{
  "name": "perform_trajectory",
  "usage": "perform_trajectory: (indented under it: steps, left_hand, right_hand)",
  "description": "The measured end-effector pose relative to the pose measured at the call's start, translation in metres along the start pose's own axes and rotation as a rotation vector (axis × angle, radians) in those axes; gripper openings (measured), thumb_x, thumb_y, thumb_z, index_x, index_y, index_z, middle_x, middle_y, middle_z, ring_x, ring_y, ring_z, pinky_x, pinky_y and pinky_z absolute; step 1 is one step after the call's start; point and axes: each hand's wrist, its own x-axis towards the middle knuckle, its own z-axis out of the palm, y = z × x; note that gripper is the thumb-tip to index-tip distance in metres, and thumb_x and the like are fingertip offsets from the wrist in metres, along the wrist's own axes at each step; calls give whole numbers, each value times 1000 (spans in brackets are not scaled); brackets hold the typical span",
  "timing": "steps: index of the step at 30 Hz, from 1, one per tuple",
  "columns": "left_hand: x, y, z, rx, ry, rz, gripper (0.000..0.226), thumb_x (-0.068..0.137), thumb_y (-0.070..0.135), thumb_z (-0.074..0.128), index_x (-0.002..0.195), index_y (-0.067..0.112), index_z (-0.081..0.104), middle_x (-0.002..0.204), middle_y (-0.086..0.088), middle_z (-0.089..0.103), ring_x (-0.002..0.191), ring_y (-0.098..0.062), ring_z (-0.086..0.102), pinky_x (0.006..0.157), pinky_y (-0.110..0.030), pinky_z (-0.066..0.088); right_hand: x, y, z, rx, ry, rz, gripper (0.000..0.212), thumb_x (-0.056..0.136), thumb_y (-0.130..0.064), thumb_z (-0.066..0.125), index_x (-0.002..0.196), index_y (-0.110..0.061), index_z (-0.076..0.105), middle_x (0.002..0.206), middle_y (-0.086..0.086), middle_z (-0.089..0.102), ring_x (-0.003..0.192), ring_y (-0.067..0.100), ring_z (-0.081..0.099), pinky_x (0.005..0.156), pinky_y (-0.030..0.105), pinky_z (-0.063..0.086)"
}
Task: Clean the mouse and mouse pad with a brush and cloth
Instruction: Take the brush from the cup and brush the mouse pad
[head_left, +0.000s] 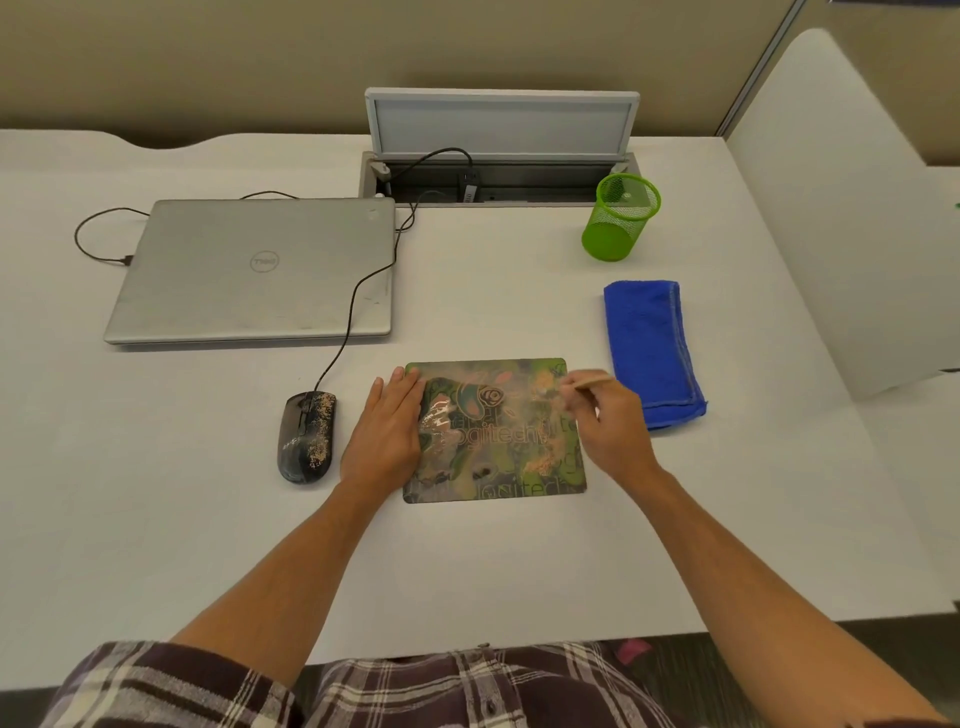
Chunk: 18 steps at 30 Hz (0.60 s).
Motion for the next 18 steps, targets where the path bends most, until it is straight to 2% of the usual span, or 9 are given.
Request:
perform_trajectory:
  steps: [4,9,12,18]
  left_hand:
    - [1,1,0,10,-10,2,56,97,25,22,148,5,33,156,-8,30,148,-18,15,118,-23,-9]
    - [1,-2,1,15,-19,-1,56,97,24,21,148,5,33,156,-8,30,148,-18,14,119,-24,-8]
    - [1,-1,1,13,-20,-2,58,96,27,18,147,5,34,156,-8,31,147,-18,15,118,-23,-9]
    - [1,-1,1,19,-27,-6,59,96,29,17,148,6,33,156,-8,30,148,-18,15,119,-24,-7]
  right_hand:
    - [31,6,5,-30,14,26,15,96,-13,58,100,-2,67,94,0,64,81,-3,58,73,5,41]
    - [22,13,6,-77,-77,34,16,96,-17,58,101,-5,67,95,-1,63,83,10,57,74,15,43]
    - [2,14,0,-70,-115,50,16,97,-16,56,101,-4,66,91,0,62,79,11,58,71,21,47]
    - [-23,10,-18,-89,-303,119,9,96,-14,55,93,-18,62,91,-4,63,81,7,60,70,17,49]
